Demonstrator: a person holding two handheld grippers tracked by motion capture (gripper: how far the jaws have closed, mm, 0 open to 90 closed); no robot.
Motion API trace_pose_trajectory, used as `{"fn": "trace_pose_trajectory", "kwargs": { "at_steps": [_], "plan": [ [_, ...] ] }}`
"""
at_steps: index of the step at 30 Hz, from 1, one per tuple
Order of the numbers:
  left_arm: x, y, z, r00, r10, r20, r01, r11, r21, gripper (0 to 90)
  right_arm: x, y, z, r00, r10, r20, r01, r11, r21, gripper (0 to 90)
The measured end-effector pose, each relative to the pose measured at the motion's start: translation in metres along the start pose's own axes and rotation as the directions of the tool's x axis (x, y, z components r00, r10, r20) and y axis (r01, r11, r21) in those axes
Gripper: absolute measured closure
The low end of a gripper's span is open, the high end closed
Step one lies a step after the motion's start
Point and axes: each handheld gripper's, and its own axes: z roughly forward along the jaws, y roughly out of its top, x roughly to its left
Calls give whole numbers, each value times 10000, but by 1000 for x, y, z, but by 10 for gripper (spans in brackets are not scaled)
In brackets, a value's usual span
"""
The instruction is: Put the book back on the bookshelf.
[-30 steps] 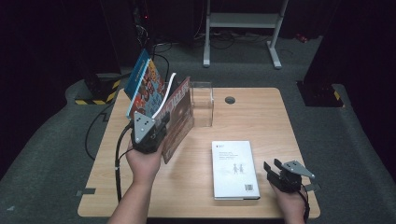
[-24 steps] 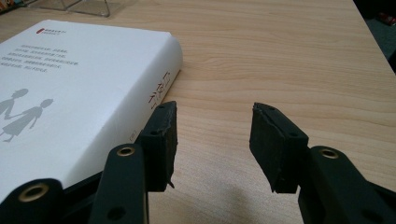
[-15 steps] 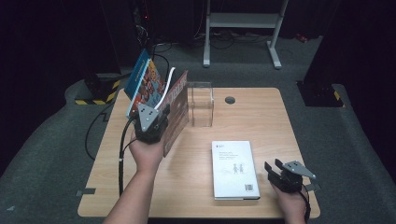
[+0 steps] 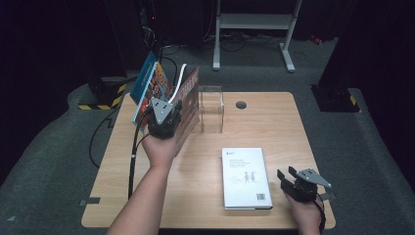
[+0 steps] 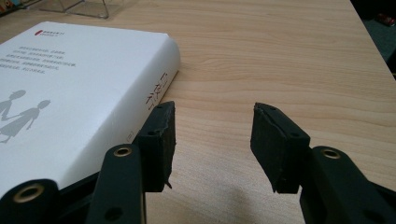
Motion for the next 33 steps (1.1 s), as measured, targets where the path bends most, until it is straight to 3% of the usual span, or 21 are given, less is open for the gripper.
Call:
{"fn": "trace_pose_trajectory", "kwargs": {
  "at_steps": [6,19,33],
  "plan": [
    [2,1,11,9999,24,-161,-23,10000,68,839,1,0,-1,10000,29,-18,-29,10000,-13,499],
    [4,0,30,9991,-325,-278,325,9995,-2,839,-1,0,-2,10000,60,33,-60,10000,-69,492],
    [1,7,46,9989,-149,-434,149,9999,6,839,0,0,-2,9999,96,-46,-96,9999,-60,492]
  ]
}}
